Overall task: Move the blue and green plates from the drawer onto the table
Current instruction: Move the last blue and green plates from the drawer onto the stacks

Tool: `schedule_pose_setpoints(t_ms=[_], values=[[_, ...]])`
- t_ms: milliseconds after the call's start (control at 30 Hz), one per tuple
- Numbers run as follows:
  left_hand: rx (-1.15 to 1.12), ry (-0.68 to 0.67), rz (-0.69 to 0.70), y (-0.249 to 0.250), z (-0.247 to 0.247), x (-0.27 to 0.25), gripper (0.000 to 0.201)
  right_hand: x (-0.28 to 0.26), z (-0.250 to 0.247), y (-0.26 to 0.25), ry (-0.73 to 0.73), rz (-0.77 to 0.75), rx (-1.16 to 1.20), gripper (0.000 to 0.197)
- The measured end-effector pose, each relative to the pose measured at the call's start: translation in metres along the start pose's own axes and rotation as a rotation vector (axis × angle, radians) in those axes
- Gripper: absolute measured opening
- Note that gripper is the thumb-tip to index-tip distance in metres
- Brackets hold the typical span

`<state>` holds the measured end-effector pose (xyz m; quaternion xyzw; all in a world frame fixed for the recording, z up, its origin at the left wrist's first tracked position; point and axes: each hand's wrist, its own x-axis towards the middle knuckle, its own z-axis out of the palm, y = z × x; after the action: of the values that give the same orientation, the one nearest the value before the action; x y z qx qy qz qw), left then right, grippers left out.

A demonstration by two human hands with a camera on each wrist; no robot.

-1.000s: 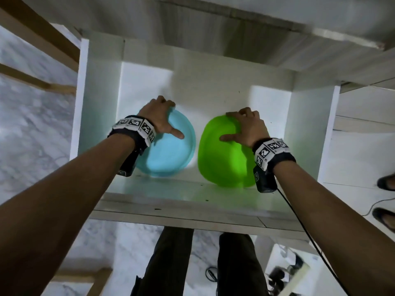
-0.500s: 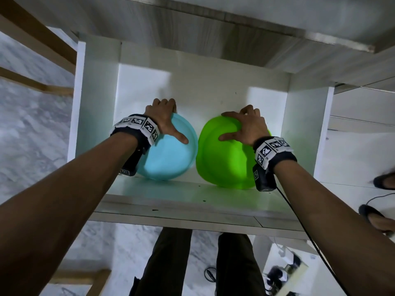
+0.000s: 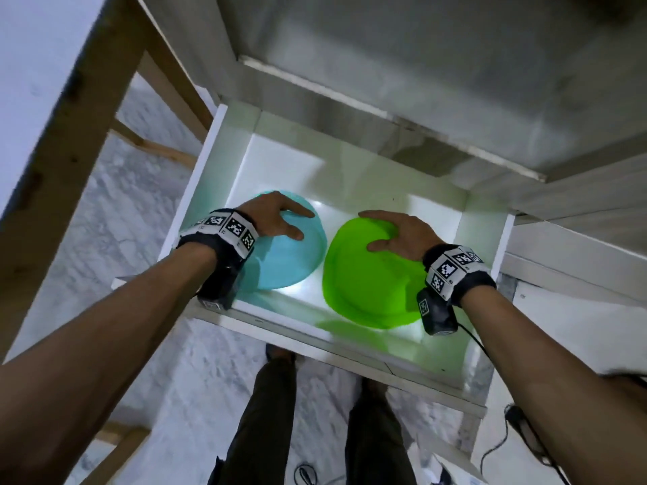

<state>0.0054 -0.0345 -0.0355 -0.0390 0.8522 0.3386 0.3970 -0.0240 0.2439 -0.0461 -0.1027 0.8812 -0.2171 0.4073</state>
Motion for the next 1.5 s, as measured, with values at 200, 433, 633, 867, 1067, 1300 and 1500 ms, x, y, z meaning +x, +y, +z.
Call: schedule_pose_setpoints(t_ms=[200,433,633,867,1067,1300,1500], values=[[-0.151,0.247,0.026,0.019,-0.018,-0.082,0.046,-0.038,-0.052,-0.055,0.034,-0.179,-0.073,0.066],[-0.331,0.589,-0.025,0.047,-0.054,-0.225,0.046,-0.1,-0.112,-0.164,0.051,-0.426,-0.308,0.068],[-0.428,0.874,-0.138,0.046,-0.079,-0.39,0.046,-0.167,-0.138,-0.305,0.062,-0.641,-0.461,0.067],[-0.405,1.177,-0.376,0.001,-0.073,-0.583,0.057,-0.248,-0.095,-0.485,0.093,-0.96,-0.646,0.059],[-0.412,1.364,-0.513,-0.052,-0.038,-0.662,0.059,-0.275,-0.015,-0.575,0.059,-1.172,-0.7,0.047],[-0.315,1.547,-0.626,-0.123,0.015,-0.642,0.051,-0.247,0.085,-0.588,0.203,-1.364,-0.741,0.042],[-0.174,1.513,-0.635,-0.162,0.05,-0.602,0.05,-0.201,0.141,-0.555,0.308,-1.415,-0.755,0.06]])
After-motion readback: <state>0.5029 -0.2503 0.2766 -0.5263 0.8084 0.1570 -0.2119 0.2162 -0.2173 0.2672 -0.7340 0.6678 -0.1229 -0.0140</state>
